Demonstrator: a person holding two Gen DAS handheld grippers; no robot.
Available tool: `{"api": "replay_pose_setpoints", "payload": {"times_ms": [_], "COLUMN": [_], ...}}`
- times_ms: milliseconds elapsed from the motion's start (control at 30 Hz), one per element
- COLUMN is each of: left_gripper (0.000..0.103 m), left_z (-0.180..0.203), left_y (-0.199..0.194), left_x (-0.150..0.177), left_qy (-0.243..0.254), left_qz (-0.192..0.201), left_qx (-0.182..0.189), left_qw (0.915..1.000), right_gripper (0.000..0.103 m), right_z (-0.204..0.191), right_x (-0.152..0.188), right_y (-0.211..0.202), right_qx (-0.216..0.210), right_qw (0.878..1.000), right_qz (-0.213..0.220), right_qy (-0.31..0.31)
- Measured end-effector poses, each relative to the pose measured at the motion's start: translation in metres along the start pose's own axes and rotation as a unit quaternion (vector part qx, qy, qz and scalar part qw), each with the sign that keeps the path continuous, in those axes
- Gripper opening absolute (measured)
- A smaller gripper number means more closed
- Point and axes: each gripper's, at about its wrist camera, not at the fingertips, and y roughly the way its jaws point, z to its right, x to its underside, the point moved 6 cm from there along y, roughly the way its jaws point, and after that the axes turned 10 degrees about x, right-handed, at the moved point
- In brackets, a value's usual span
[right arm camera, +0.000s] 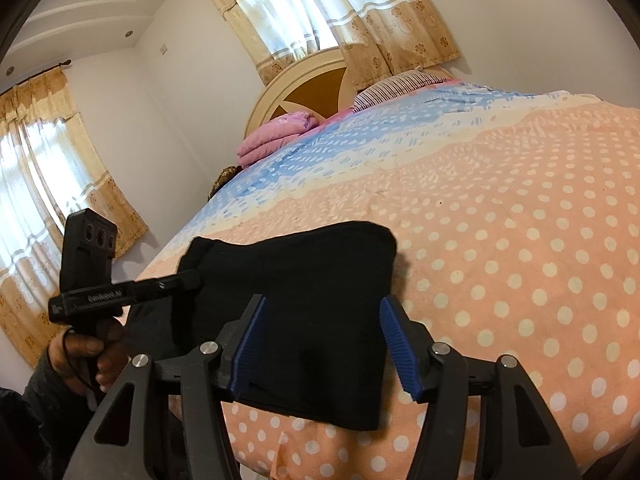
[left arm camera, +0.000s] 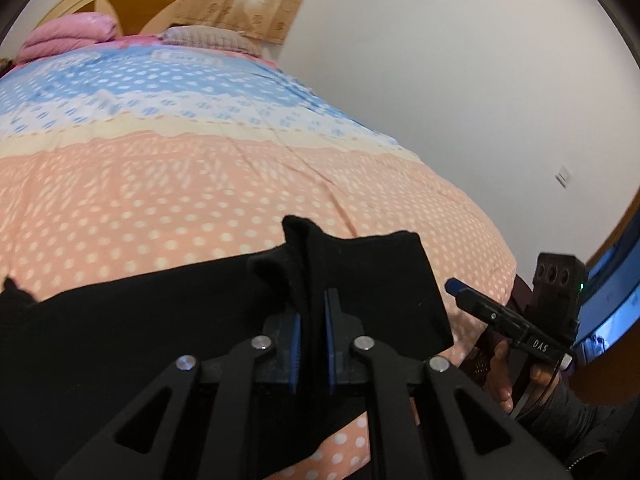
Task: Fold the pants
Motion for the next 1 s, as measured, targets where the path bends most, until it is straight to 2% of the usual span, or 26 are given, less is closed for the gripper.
{"api": "replay_pose_setpoints", "payload": {"times_ms": [300,500,533,600,633,667,733,767,800,833,867,900,933,1000], "left_gripper": [0.011,0.010,0.013,0.024,0.036,0.054,0.073,0.074,0.074,0.069,0.052,0.040,0.015,0.010], "left_z": [-0.044,-0.042,-0.040,-0.036,-0.034,-0.033,-0.034,-0.037,-0.040,-0.044,-0.044,-0.045,-0.044,-0.043], "left_y": [-0.016,-0.008,-0.005,-0.001,0.001,0.002,0.003,0.004,0.007,0.011,0.013,0.017,0.019,0.021], "left_x": [0.015,0.024,0.022,0.020,0.019,0.018,0.016,0.015,0.016,0.016,0.017,0.017,0.018,0.018], "left_qy": [-0.053,-0.053,-0.051,-0.047,-0.043,-0.042,-0.035,-0.034,-0.039,-0.049,-0.051,-0.049,-0.046,-0.039], "left_qz": [0.005,-0.004,-0.001,0.000,0.000,0.001,0.010,0.014,0.011,0.007,0.006,0.001,-0.005,-0.009], "left_qx": [-0.038,-0.021,-0.022,-0.018,-0.017,-0.022,-0.032,-0.036,-0.039,-0.030,-0.021,-0.014,-0.015,-0.010], "left_qw": [0.9979,0.9983,0.9985,0.9987,0.9989,0.9989,0.9988,0.9987,0.9984,0.9983,0.9985,0.9987,0.9988,0.9991], "right_gripper": [0.060,0.061,0.061,0.061,0.061,0.061,0.061,0.061,0.061,0.061,0.061,0.061,0.061,0.061], "right_z": [-0.014,-0.021,-0.020,-0.018,-0.017,-0.014,-0.012,-0.011,-0.011,-0.012,-0.013,-0.014,-0.015,-0.017], "right_x": [0.001,0.008,0.008,0.008,0.007,0.006,0.006,0.007,0.007,0.007,0.008,0.008,0.008,0.009], "right_y": [0.004,0.008,0.008,0.008,0.007,0.008,0.008,0.009,0.008,0.008,0.007,0.007,0.007,0.007], "right_qx": [-0.017,-0.011,-0.009,-0.004,-0.001,0.001,0.003,0.004,0.004,0.005,0.006,0.007,0.007,0.008], "right_qw": [0.999,0.999,0.999,0.999,0.999,0.999,0.999,0.999,0.999,0.999,0.999,0.999,0.999,0.999], "right_qz": [-0.001,-0.006,-0.005,-0.002,-0.001,-0.001,-0.003,-0.003,-0.003,-0.002,-0.001,-0.001,-0.001,-0.001], "right_qy": [-0.030,-0.050,-0.049,-0.047,-0.045,-0.043,-0.039,-0.039,-0.039,-0.041,-0.043,-0.046,-0.048,-0.053]}}
